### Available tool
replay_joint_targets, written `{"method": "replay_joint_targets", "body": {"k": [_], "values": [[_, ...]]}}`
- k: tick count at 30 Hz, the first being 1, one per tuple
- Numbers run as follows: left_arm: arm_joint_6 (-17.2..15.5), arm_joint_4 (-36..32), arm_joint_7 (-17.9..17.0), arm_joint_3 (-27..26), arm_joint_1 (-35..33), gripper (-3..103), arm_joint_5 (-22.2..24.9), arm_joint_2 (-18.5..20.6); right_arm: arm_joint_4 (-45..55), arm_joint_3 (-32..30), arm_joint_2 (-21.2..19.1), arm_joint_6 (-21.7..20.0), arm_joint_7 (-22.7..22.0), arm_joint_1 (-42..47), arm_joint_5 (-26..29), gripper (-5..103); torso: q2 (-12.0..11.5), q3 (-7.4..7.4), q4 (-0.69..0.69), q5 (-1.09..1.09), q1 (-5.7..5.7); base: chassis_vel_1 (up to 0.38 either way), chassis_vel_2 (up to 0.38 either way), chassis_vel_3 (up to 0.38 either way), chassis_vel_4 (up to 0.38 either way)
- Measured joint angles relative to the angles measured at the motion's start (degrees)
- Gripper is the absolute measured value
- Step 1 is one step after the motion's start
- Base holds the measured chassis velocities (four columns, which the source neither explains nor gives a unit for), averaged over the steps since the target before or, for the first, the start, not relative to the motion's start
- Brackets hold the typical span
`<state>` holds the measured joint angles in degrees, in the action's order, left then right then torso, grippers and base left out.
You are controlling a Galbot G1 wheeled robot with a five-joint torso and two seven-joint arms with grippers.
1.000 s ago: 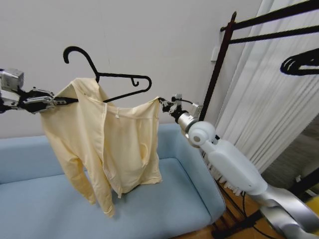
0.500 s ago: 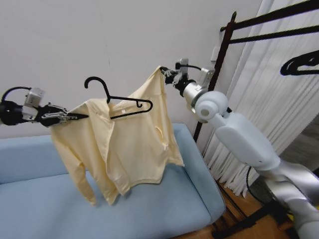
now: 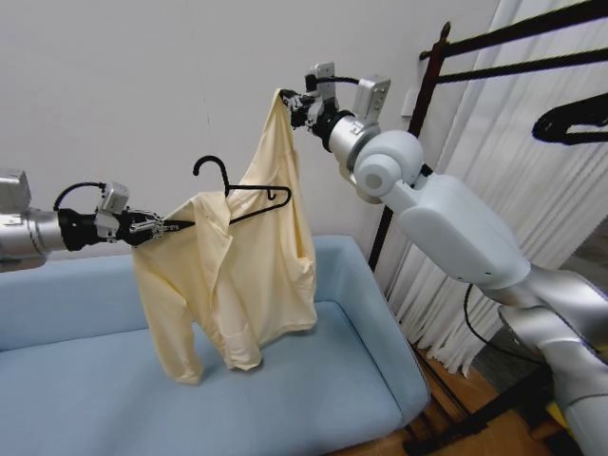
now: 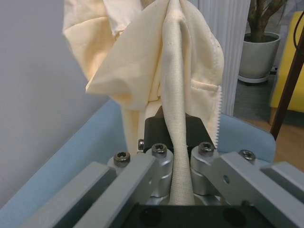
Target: Pick up the clothes from the sofa and hang them on the clothes hanger.
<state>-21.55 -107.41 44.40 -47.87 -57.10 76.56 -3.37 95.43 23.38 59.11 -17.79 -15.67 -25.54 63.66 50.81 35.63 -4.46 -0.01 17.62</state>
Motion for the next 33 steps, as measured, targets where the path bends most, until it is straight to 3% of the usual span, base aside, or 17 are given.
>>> {"method": "replay_joint_targets", "body": {"k": [23,27,33], "values": [[-0.5,3.2,5.8,-0.5,0.1,2,-2.6,-1.1,-3.3,1.2,-0.1,0.5,0.8,-1.1,-1.3,0,0.0,0.0,-0.01,0.01,0.0,0.0,0.0,0.0,0.0],[-0.5,3.7,5.8,-0.6,0.1,2,-2.8,-1.1,-3.3,1.2,0.0,0.5,0.8,-1.2,-1.3,0,0.0,0.0,0.0,0.02,0.0,0.0,0.0,0.0,0.0],[-1.3,3.5,3.0,-0.5,0.1,2,-3.5,-1.8,-3.6,1.2,-0.1,0.5,1.4,-1.6,-1.3,0,0.0,0.0,-0.01,0.01,0.0,0.0,0.0,0.0,0.0]]}}
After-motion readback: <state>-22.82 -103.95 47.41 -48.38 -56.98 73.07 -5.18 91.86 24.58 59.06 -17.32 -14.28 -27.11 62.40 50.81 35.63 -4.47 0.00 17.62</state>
